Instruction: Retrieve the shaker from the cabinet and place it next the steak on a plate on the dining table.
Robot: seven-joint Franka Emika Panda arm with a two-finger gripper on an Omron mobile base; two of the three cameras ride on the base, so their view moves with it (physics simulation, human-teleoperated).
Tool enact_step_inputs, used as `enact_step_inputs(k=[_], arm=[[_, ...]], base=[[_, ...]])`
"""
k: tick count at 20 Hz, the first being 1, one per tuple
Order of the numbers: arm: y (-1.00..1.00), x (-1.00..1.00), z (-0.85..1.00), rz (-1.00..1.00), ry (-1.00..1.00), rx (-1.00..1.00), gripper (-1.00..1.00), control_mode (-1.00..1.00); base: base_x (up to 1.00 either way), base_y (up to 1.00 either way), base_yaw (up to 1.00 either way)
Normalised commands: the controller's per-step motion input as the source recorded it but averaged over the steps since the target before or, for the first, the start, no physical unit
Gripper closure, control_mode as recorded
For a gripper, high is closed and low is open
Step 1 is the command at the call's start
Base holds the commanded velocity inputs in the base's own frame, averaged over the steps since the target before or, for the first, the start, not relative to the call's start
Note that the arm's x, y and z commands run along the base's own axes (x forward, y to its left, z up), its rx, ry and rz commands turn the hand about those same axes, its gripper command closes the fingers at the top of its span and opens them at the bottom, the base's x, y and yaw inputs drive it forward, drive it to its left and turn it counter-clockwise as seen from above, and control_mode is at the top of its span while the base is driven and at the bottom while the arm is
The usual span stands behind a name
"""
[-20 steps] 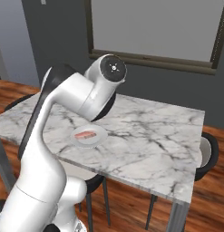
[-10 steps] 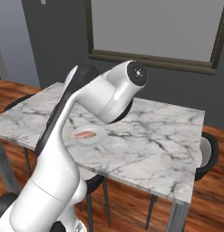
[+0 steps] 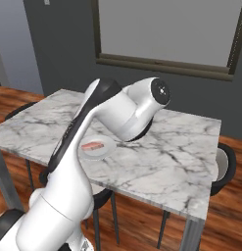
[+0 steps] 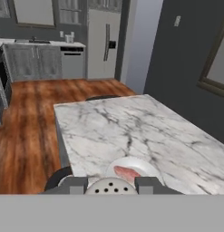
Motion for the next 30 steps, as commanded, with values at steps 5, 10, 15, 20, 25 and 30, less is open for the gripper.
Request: enact_step_inputs(k=[5,10,15,20,25,30], arm=[[0.00,0.04,-0.47,0.00,-0.03,0.00,1.00,-1.00],[0.00,0.20,-0.54,-0.03,0.00,0.00,1.00,-1.00],[0.00,0.29,-0.50,-0.04,0.00,0.01,1.00,-1.00],[0.00,0.28,-0.34,-0.04,0.00,0.07,1.00,-1.00],[0.00,0.20,-0.25,-0.03,0.00,0.12,1.00,-1.00],[0.00,0.19,-0.26,-0.02,0.00,0.09,1.00,-1.00]], base=[[0.00,0.00,0.00],[0.00,0.00,0.00],[0.00,0.00,0.00],[0.00,0.00,0.00],[0.00,0.00,0.00],[0.00,0.00,0.00]])
